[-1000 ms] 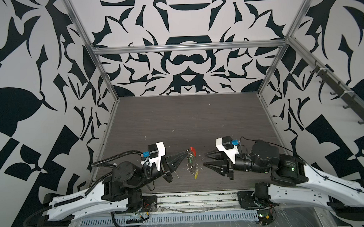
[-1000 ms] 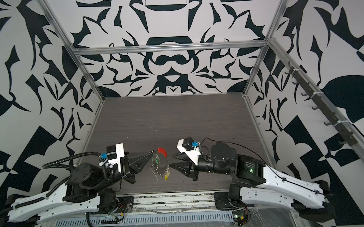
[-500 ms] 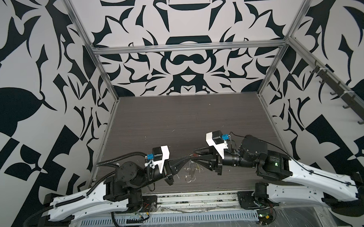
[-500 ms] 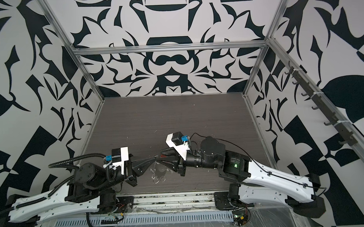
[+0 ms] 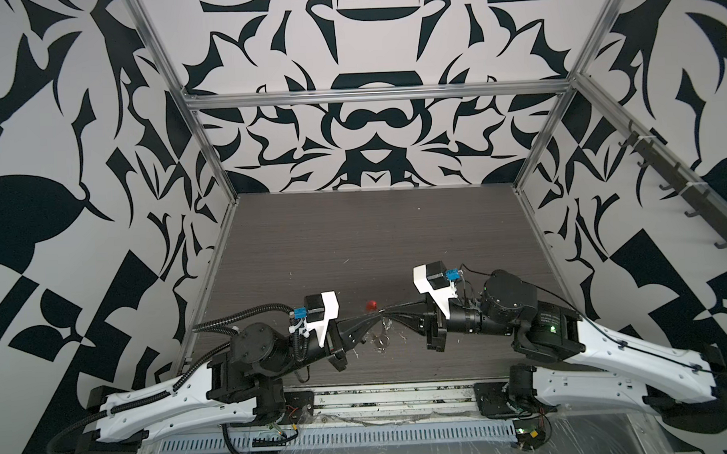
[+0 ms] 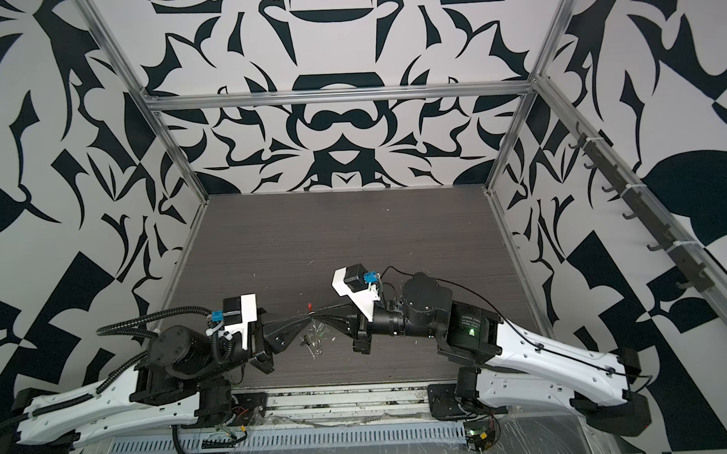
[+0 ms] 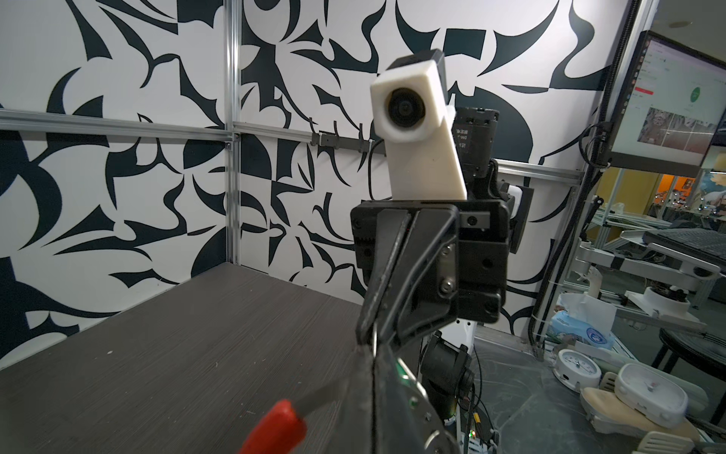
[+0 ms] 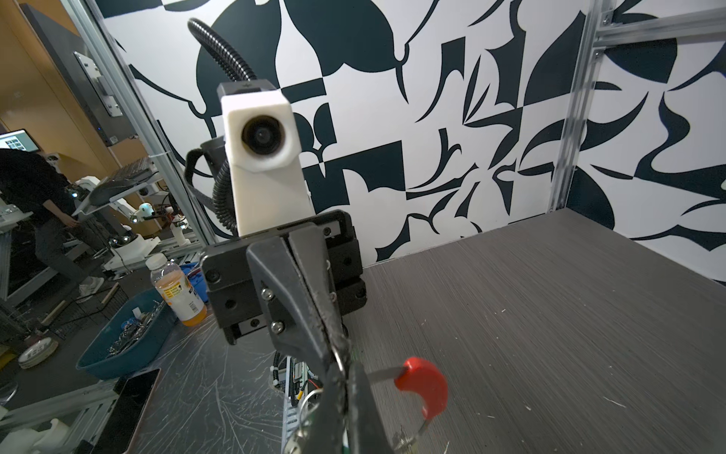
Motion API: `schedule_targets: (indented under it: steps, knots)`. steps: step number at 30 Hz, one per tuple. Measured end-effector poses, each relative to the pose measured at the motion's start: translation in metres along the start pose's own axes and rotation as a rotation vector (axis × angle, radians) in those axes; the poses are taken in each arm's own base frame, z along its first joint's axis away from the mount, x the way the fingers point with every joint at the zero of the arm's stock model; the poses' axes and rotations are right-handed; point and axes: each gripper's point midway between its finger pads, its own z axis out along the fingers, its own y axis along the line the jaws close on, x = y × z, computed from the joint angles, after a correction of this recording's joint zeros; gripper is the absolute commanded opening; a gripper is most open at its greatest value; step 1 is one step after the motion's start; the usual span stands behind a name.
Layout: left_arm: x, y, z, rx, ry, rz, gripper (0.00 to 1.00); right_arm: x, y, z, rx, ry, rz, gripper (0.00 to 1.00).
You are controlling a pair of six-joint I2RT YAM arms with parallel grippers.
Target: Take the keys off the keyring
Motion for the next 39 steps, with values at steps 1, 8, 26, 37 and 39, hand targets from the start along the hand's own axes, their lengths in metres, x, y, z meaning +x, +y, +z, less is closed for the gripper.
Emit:
schedule_targets:
  steps: [1,8,26,37,39]
  knots:
    - [0.000,0.000,0.000,0.000,0.000,0.000,0.00,0.000,0.000,-0.001,0.004,0.000,0.000,0.00]
    - [0.014,0.005,-0.001,-0.028,0.062,0.004,0.31,0.015,-0.008,-0.012,0.064,0.078,0.011,0.00]
    - [0.036,-0.001,0.008,-0.015,0.325,0.008,0.37,0.024,0.000,-0.025,-0.008,0.454,-0.021,0.00]
    - [0.039,-0.011,0.013,0.038,0.372,0.009,0.23,0.036,0.004,-0.025,-0.045,0.527,-0.007,0.00]
    - [0.040,-0.011,0.014,0.044,0.377,0.007,0.18,0.035,0.004,-0.025,-0.045,0.525,-0.011,0.00]
